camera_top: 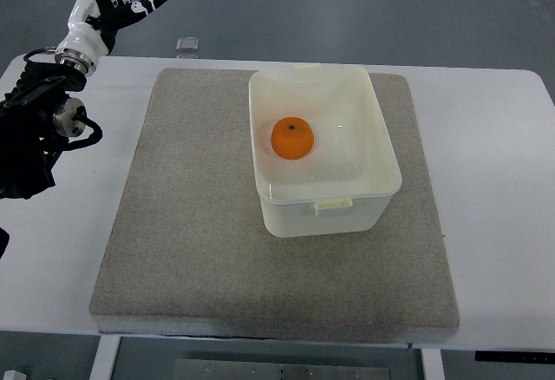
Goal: Put orange in box with left hand
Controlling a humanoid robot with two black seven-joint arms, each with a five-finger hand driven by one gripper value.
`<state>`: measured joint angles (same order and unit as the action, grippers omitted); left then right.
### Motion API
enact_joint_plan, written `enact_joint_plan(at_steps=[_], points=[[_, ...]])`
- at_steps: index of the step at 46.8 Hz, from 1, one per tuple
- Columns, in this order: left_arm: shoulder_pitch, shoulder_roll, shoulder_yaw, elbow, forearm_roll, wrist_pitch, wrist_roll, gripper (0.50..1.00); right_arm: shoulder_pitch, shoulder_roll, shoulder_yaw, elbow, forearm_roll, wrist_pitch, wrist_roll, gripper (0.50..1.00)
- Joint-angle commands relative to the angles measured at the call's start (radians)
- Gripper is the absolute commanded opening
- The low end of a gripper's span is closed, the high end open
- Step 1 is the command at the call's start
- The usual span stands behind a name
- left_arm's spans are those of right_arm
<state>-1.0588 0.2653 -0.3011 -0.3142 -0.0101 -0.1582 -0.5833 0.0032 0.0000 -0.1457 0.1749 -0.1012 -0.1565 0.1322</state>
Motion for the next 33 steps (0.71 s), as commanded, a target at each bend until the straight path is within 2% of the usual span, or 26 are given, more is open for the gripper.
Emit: enact_joint_plan(at_steps=[1, 10, 19, 27, 33], points=[[0.0, -0.011, -0.003, 0.0, -0.06, 0.0, 0.013, 0.969, 0.0, 0.0, 0.0, 0.0, 0.0, 0.0, 0.001, 0.932], [0.0, -0.018, -0.003, -0.005, -0.204, -0.001, 0.126, 0.956, 0.0, 0.0, 0.0, 0.0, 0.0, 0.0, 0.0, 0.932], [0.008, -0.018, -0.024, -0.012, -0.244, -0.038, 0.128, 0.958, 0.0, 0.0, 0.0, 0.0, 0.0, 0.0, 0.0, 0.932], [0.049, -0.018, -0.141, 0.0, -0.307, -0.135, 0.128, 0.958, 0.0, 0.0, 0.0, 0.0, 0.0, 0.0, 0.0, 0.932], [0.072, -0.021, -0.219, -0.002, -0.327, -0.153, 0.128, 0.958, 0.0, 0.0, 0.0, 0.0, 0.0, 0.0, 0.001, 0.932]])
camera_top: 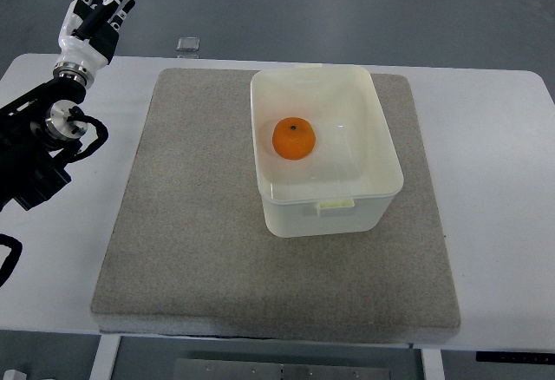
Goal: Put orange in box with left hand
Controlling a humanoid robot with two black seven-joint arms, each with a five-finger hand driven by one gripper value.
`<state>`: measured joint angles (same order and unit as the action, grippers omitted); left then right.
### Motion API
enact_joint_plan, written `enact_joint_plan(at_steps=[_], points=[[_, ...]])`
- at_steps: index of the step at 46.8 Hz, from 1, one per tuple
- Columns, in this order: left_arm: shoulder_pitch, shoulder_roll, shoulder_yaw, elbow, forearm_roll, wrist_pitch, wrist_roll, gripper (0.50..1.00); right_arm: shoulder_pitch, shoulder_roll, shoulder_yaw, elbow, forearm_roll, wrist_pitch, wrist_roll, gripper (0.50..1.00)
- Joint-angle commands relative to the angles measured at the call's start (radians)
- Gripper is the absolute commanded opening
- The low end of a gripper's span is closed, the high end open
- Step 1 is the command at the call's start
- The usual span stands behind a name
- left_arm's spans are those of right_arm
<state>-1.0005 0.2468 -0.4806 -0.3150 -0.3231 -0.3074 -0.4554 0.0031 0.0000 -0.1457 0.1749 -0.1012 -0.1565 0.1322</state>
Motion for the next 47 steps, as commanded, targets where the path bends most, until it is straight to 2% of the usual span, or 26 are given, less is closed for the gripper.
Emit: enact_joint_plan(at_steps=[1, 15, 47], points=[[0.016, -0.007, -0.049, -0.001, -0.016, -0.006, 0.0, 0.958, 0.0, 0.0, 0.0, 0.0, 0.0, 0.0, 0.0, 0.932], [0.019, -0.052, -0.053, 0.045, -0.002, 0.004, 0.0, 0.973, 0.0, 0.0, 0.0, 0.0, 0.0, 0.0, 0.0, 0.932], [0.019, -0.081, -0.053, 0.047, -0.001, 0.004, -0.002, 0.975, -0.002, 0.0, -0.001, 0.0, 0.0, 0.0, 0.0, 0.932]])
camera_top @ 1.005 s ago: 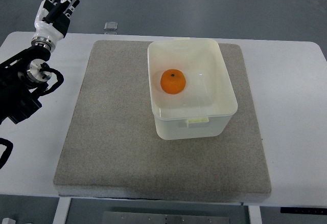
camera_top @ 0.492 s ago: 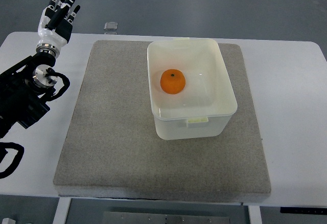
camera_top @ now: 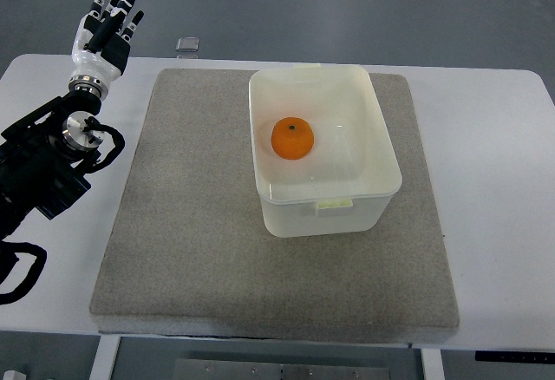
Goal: Put orange in box with left hand
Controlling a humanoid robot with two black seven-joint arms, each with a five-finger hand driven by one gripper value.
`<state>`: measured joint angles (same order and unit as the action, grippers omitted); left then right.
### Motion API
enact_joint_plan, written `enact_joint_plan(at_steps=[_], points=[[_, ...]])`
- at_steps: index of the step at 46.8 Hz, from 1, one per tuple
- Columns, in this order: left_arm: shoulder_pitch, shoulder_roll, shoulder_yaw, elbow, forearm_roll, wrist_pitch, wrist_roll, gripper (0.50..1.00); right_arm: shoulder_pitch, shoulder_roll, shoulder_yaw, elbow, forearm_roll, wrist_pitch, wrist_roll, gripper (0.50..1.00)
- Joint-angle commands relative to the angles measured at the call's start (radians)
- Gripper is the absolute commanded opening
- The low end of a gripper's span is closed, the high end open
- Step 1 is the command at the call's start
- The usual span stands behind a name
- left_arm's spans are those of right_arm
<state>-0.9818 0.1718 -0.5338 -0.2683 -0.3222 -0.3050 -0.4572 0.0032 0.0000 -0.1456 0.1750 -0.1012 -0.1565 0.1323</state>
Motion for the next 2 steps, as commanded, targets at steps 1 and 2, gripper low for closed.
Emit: enact_joint_plan(at_steps=[1, 2], points=[[0.0, -0.006, 0.0, 0.0, 0.0, 0.001, 0.0, 0.975, -0.002, 0.0, -0.003, 0.003, -0.002, 0.002, 0.0, 0.932], [0.0, -0.006, -0.002, 0.0, -0.001, 0.001, 0.0, 0.975, -0.003, 0.0, -0.003, 0.006, -0.003, 0.002, 0.0, 0.932]])
